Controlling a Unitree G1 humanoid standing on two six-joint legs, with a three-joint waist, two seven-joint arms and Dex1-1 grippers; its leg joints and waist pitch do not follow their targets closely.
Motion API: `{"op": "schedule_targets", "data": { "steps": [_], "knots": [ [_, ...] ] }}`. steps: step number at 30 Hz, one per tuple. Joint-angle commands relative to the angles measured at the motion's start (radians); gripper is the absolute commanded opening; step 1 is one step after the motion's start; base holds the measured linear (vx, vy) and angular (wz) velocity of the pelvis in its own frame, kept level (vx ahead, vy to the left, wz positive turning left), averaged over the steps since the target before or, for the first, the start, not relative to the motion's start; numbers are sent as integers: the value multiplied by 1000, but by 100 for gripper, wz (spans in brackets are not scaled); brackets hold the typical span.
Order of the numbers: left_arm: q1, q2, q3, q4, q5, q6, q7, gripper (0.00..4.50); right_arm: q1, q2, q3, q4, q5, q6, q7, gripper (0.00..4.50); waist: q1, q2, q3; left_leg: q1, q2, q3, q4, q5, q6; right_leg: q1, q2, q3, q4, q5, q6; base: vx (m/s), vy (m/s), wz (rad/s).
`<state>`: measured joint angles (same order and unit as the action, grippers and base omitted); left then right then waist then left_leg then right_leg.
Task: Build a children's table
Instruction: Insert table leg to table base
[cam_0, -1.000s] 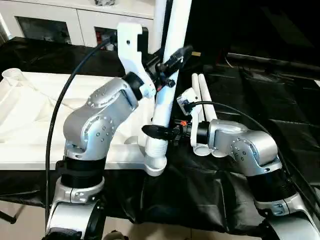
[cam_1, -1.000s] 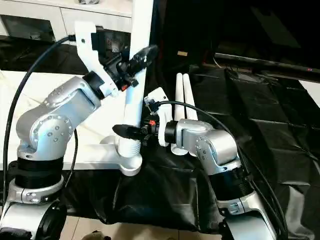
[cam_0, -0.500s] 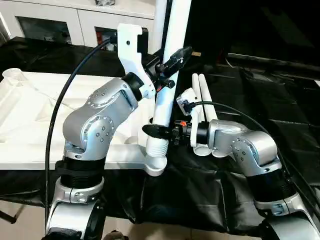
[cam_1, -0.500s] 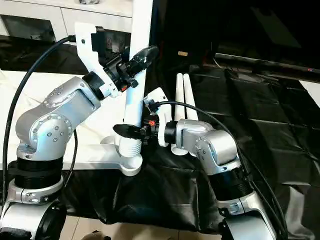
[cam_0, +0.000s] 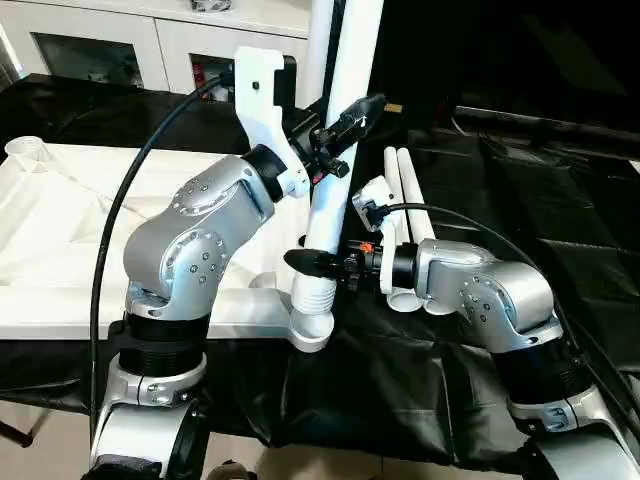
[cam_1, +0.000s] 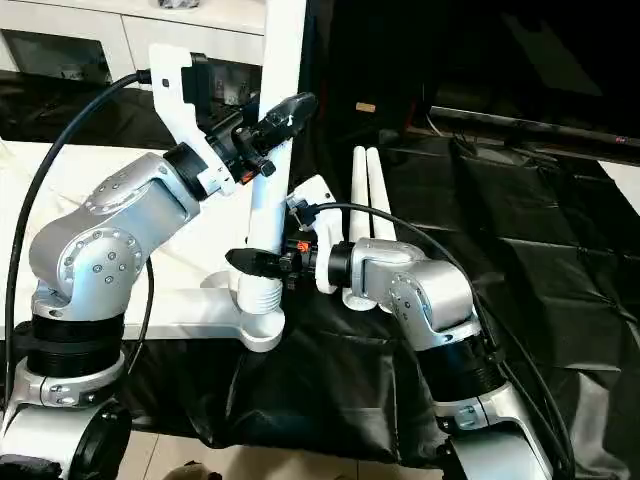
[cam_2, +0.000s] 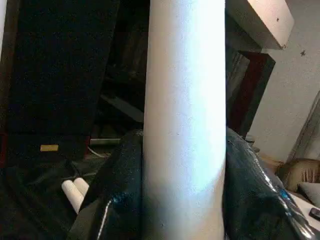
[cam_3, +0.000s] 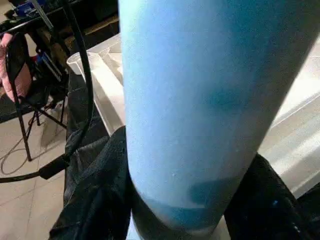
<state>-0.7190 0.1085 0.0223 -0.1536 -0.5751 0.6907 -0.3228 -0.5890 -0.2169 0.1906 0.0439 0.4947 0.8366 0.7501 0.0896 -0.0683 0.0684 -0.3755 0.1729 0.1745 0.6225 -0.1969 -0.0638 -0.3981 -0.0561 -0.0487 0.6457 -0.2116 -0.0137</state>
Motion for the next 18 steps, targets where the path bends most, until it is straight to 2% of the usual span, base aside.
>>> {"op": "schedule_targets", "data": {
  "steps": [1, 2, 4, 7, 8, 9, 10, 11, 13, 14, 15, 18],
  "knots": [
    [-34, -13, -3, 2, -1, -1, 4, 173, 6, -6, 13, -21, -8, -10, 14, 189, 1, 16, -71, 13, 56, -23, -79, -107, -41, 57, -85, 54, -77, -74, -187, 0, 0, 0],
    [-36, -19, 4, 6, -3, -1, 12, 208, 6, -6, 14, -21, -8, -10, 14, 189, 2, 16, -71, 14, 56, -23, -79, -107, -42, 57, -85, 54, -77, -73, -187, 0, 0, 0],
    [-38, -19, 16, 13, -25, 10, -1, 243, 6, -5, 15, -18, -13, -15, 10, 189, 2, 16, -70, 13, 55, -22, -79, -108, -42, 57, -86, 54, -78, -78, -187, 0, 0, 0],
    [-41, -38, 44, 22, -38, -37, -5, 252, 8, 4, 7, -12, -17, -24, -6, 189, 2, 16, -71, 12, 56, -24, -80, -112, -44, 58, -86, 54, -79, -79, -188, 0, 0, 0],
    [-43, -59, 70, 26, -48, -84, 2, 264, 12, 20, -8, -5, -21, -45, -29, 189, 3, 20, -70, 14, 57, -25, -81, -115, -43, 57, -88, 54, -79, -79, -188, 0, 0, 0],
    [-46, -87, 109, 28, -80, -112, 17, 277, 15, 42, -30, 6, -27, -75, -61, 189, 2, 17, -71, 12, 56, -23, -80, -113, -42, 58, -89, 54, -79, -74, -190, 0, 0, 0],
    [-47, -94, 121, 28, -93, -116, 20, 285, 16, 49, -38, 10, -30, -86, -73, 189, 4, 24, -71, 12, 56, -24, -79, -114, -47, 56, -91, 55, -78, -69, -198, 0, 0, 0],
    [-53, -109, 153, 25, -105, -136, 47, 289, 19, 75, -65, 22, -35, -117, -115, 189, 5, 34, -73, 15, 56, -25, -79, -120, -55, 56, -89, 54, -75, -49, -209, 0, 0, 0],
    [-60, -108, 167, 25, -98, -150, 62, 289, 23, 98, -93, 24, -31, -138, -149, 189, 2, 34, -71, 14, 55, -25, -81, -142, -56, 57, -87, 54, -78, -56, -205, 0, 0, 0],
    [-64, -103, 170, 25, -102, -152, 52, 289, 24, 107, -107, 22, -30, -150, -165, 189, 1, 31, -71, 15, 55, -24, -81, -142, -53, 57, -85, 54, -79, -59, -200, 0, 0, 0],
    [-67, -94, 180, 26, -111, -155, 40, 289, 31, 117, -125, 11, -23, -163, -179, 189, 2, 34, -70, 15, 54, -25, -82, -137, -52, 57, -85, 54, -78, -62, -194, 0, 0, 0],
    [-63, -81, 205, 19, -135, -163, 14, 289, 51, 124, -148, -19, -20, -169, -202, 189, 4, 30, -70, 14, 54, -25, -84, -123, -52, 58, -84, 53, -76, -54, -184, 0, 0, 0]
  ]
}}
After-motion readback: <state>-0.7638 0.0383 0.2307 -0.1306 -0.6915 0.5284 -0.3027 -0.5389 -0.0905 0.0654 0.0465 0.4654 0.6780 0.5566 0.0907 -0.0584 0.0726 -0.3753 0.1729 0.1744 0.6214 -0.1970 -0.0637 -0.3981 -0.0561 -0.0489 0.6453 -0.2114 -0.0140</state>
